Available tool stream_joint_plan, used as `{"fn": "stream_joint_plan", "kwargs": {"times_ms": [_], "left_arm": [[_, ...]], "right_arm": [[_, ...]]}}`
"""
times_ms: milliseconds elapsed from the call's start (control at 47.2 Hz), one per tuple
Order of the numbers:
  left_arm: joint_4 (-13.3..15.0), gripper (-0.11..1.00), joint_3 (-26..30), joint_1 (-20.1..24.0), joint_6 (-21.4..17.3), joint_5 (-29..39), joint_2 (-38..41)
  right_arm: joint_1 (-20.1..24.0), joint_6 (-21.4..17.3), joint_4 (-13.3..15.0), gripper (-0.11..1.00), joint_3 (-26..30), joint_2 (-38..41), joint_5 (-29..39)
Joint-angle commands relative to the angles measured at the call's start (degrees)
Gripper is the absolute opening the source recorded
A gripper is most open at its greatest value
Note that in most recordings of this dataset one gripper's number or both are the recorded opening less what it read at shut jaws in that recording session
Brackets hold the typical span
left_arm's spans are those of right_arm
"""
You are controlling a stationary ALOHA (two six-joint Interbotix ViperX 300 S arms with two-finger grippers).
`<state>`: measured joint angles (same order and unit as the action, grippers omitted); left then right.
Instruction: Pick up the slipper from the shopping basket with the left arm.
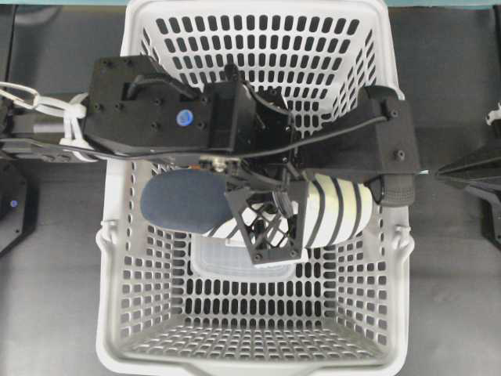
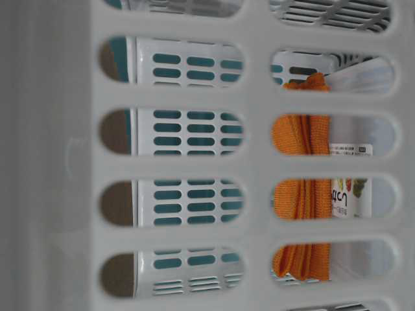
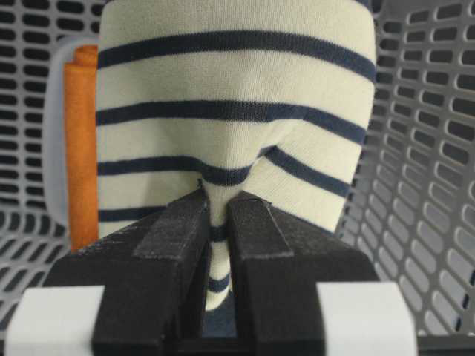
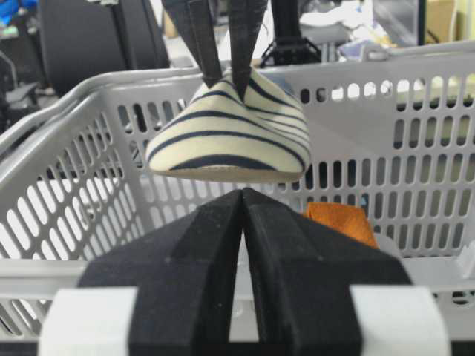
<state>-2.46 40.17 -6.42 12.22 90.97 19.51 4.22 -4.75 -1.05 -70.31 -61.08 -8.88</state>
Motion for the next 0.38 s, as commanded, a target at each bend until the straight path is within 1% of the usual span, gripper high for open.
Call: {"fn": "stream_joint_plan", "kwargs": {"times_ms": [0, 360], "left_arm": [[-0.18, 0.05, 1.41, -0.09, 0.09, -0.09, -1.05], [-0.18, 0.05, 1.41, -0.09, 0.35, -0.09, -0.97]], "right_arm": [[0.09, -0.09, -0.18, -0.01, 0.35, 0.18, -0.26], [0.09, -0.09, -0.18, -0.01, 0.26, 0.0, -0.26]]}}
